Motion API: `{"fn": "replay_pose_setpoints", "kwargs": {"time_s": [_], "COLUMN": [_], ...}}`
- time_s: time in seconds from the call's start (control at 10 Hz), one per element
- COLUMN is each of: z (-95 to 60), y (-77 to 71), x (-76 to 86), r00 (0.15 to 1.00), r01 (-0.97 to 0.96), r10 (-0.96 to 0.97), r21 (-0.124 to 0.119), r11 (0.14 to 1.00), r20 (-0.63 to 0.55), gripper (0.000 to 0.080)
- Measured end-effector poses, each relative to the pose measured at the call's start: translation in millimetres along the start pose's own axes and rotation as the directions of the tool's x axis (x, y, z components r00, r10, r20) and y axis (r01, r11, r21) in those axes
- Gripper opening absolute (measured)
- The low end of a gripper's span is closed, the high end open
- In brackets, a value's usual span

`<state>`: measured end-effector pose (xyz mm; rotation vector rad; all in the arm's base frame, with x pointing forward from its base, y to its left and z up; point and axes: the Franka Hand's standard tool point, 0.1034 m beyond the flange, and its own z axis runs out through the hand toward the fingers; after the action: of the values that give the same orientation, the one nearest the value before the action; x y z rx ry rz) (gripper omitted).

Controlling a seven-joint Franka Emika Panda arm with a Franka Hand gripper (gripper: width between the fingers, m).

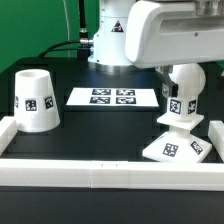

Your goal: Assemble lamp

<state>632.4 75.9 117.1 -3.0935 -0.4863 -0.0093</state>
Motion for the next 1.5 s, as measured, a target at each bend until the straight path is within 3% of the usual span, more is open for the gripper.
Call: {"fn": "replay_pose_setpoints", "kwargs": {"time_s": [0.2, 0.4, 0.6, 1.2, 1.4, 1.5], "z": [-12.0, -33.7, -43.2, -38.1, -21.9, -13.8], "y": [-2.5, 2.9, 21.0, 22.1, 38.9, 57.1], "x": [-3.9, -33.3, -57.6, -63.6, -113.4, -135.7], "r00": [1.000, 1.000, 0.997, 0.995, 0.986, 0.980], "r01": [0.004, 0.030, 0.077, 0.102, 0.165, 0.199], "r10": [-0.004, -0.030, -0.077, -0.102, -0.164, -0.198], "r21": [-0.001, -0.003, -0.007, -0.008, -0.010, -0.015], "r11": [1.000, 1.000, 0.997, 0.995, 0.986, 0.980], "r20": [0.000, 0.004, 0.011, 0.012, 0.025, 0.021], "gripper": [0.0698, 0.0699, 0.0699, 0.0699, 0.0699, 0.0699]}}
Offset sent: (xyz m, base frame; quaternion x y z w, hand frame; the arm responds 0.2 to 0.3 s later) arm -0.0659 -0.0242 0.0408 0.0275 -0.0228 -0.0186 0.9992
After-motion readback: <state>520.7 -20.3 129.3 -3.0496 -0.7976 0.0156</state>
